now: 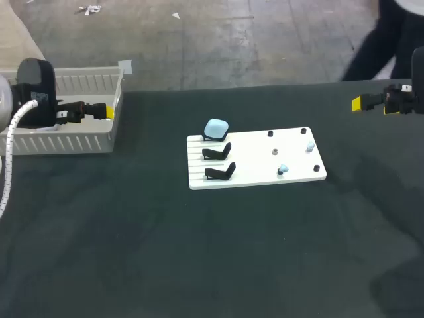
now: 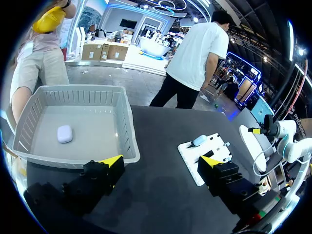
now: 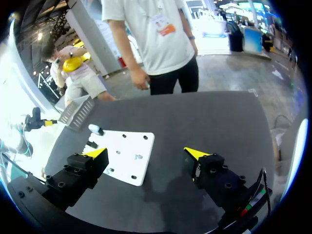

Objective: Pick up each earbud case from the left stands, insert the matching earbuds, close the lid, and place the case in the box.

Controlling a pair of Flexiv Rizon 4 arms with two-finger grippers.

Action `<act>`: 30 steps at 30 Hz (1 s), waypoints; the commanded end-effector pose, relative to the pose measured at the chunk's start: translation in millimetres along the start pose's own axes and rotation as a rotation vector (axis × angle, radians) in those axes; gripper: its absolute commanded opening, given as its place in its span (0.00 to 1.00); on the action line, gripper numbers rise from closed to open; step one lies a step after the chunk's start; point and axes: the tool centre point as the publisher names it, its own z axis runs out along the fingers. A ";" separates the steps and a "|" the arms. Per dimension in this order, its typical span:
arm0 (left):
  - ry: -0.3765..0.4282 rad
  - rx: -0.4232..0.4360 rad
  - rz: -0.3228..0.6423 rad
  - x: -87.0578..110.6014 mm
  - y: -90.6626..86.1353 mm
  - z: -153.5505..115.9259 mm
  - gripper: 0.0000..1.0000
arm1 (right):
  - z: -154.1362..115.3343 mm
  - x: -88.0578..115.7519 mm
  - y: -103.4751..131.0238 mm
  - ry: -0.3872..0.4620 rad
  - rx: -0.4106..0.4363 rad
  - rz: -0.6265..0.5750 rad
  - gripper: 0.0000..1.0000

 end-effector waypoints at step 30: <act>-0.239 0.505 0.612 0.2 -35.5 -2.6 1.00 | 0.7 -0.2 -0.8 0.000 -0.002 -0.001 1.00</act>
